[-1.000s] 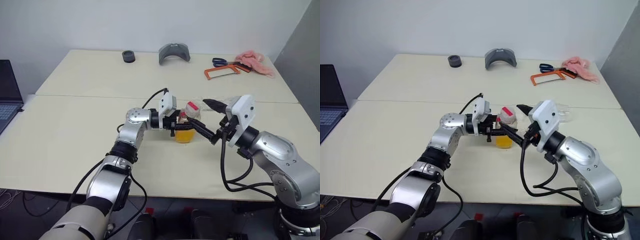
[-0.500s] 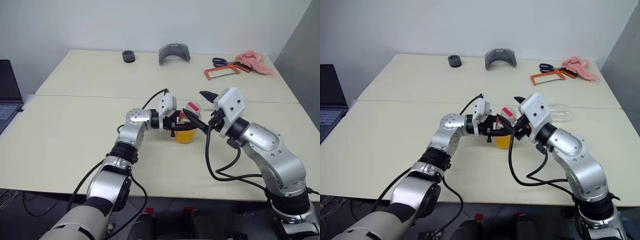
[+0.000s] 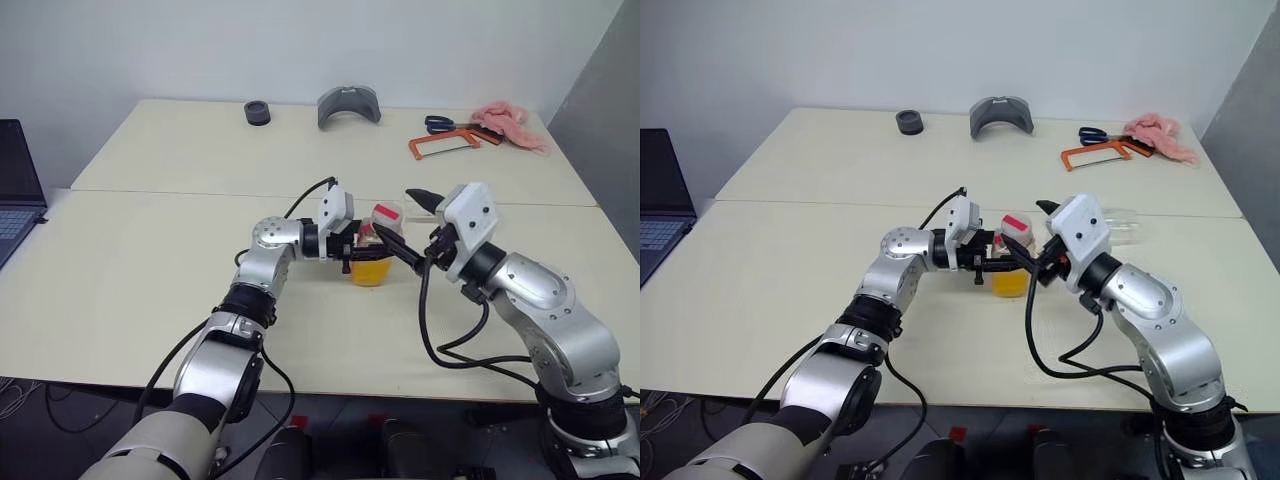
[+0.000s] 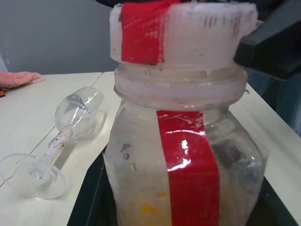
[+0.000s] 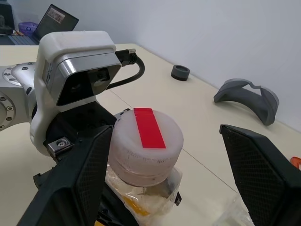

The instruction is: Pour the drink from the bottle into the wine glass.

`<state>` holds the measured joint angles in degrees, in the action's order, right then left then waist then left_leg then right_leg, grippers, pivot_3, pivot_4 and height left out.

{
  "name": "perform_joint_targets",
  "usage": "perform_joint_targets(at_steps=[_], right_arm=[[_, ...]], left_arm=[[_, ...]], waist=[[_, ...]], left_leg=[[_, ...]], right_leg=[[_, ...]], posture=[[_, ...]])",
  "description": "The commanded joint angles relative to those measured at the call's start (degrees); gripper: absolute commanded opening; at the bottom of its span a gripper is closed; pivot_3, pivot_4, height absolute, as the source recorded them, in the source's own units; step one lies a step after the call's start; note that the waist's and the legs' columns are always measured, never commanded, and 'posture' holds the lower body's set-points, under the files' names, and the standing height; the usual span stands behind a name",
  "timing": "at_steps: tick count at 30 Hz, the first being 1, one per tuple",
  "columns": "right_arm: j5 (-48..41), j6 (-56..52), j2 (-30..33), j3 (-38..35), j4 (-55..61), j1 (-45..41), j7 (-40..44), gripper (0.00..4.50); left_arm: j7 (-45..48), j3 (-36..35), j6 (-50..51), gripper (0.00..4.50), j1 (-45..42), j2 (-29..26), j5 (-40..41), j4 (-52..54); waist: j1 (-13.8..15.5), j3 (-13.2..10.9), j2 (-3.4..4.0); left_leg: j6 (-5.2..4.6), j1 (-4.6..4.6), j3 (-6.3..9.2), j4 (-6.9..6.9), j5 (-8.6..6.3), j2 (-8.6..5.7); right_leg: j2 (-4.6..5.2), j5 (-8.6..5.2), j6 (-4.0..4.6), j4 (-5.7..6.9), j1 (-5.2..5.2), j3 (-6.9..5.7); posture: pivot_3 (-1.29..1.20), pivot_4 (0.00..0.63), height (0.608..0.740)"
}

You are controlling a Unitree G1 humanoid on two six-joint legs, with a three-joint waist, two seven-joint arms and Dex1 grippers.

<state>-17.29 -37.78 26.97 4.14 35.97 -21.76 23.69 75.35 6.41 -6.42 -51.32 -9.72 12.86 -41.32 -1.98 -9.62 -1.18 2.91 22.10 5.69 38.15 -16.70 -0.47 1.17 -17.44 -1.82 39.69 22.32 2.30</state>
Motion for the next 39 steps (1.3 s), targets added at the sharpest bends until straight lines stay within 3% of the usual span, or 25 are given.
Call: perform_joint_targets(at_steps=[1, 39], right_arm=[[-0.83, -0.19, 0.44, -3.54, 2.03, -0.12, -0.46, 3.86], [-11.47, -4.31, 0.99, -5.12, 6.28, 0.46, 1.37, 3.86]], left_arm=[[-0.09, -0.98, -0.98, 1.65, -0.56, 0.01, 1.04, 1.47], [-1.36, -1.26, -1.26, 1.65, -0.83, 0.38, 1.28, 1.29]], waist=[[0.0, 0.0, 0.0], [0.0, 0.0, 0.0]], left_leg=[[0.0, 0.0, 0.0, 0.0, 0.0, 0.0], [0.0, 0.0, 0.01, 0.0, 0.0, 0.0]], right_leg=[[0.0, 0.0, 0.0, 0.0, 0.0, 0.0], [0.0, 0.0, 0.0, 0.0, 0.0, 0.0]], posture=[[0.0, 0.15, 0.74], [0.0, 0.15, 0.74]])
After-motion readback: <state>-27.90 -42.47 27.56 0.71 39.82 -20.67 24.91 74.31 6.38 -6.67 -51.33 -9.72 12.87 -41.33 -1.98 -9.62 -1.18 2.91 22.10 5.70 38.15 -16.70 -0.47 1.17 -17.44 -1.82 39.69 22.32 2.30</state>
